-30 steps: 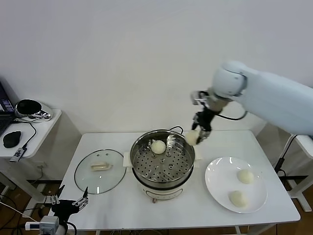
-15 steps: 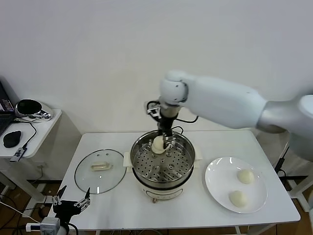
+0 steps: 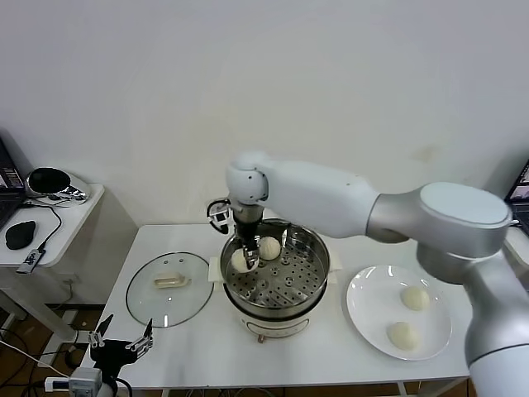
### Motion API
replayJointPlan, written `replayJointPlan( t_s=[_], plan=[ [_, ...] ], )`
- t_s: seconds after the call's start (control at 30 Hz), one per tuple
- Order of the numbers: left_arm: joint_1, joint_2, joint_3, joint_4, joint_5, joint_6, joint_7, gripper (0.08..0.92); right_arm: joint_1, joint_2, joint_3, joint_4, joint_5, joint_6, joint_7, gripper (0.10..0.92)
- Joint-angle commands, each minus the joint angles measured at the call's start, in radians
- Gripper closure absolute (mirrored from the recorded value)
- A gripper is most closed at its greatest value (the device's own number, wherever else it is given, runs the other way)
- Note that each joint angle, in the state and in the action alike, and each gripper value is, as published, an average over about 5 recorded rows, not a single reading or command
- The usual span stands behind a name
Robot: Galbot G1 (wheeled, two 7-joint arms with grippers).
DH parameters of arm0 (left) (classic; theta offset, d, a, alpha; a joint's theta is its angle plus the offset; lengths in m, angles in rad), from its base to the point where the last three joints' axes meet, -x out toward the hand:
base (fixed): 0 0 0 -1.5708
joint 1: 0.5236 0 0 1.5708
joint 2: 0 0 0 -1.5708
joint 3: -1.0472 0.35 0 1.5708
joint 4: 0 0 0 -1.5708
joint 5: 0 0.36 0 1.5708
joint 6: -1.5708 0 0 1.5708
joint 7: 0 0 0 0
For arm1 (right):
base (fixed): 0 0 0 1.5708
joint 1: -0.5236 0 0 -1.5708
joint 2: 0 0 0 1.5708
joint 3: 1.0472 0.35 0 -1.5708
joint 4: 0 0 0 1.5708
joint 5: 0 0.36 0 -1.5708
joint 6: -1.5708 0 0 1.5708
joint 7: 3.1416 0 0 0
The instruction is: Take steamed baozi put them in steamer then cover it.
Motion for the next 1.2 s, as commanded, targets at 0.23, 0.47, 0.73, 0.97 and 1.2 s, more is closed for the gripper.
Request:
replayJointPlan(
  t_s=[0.23,0.47,0.73,0.97,1.2],
  plan=[
    [0.001,-0.011,0.011,-0.002,0.005,0.002,0.000,0.177,-0.034,0.031,0.002,-0.008,-0.033,-0.002,0.016,0.409],
    [0.018,-0.017,-0.001,-0.024,0.004,0.006,0.002,0.177,0.016,-0.091,0.032,0.126,-0.001,-0.016,0.005,0.231],
    [0.014,-0.019,-0.003,-0.034,0.002,0.018,0.011,0.177,0.114,-0.382,0.119,0.371,0.016,-0.022,-0.029,0.203],
    [0.022,-0.023,-0.005,-0.040,0.000,0.023,0.012,0.177,0.155,-0.692,0.200,0.564,0.020,0.011,-0.069,0.203],
    [0.026,-0.020,-0.003,-0.032,0.001,0.023,0.011,0.177,0.076,-0.992,0.242,0.672,-0.065,0.079,-0.094,0.203]
  ],
)
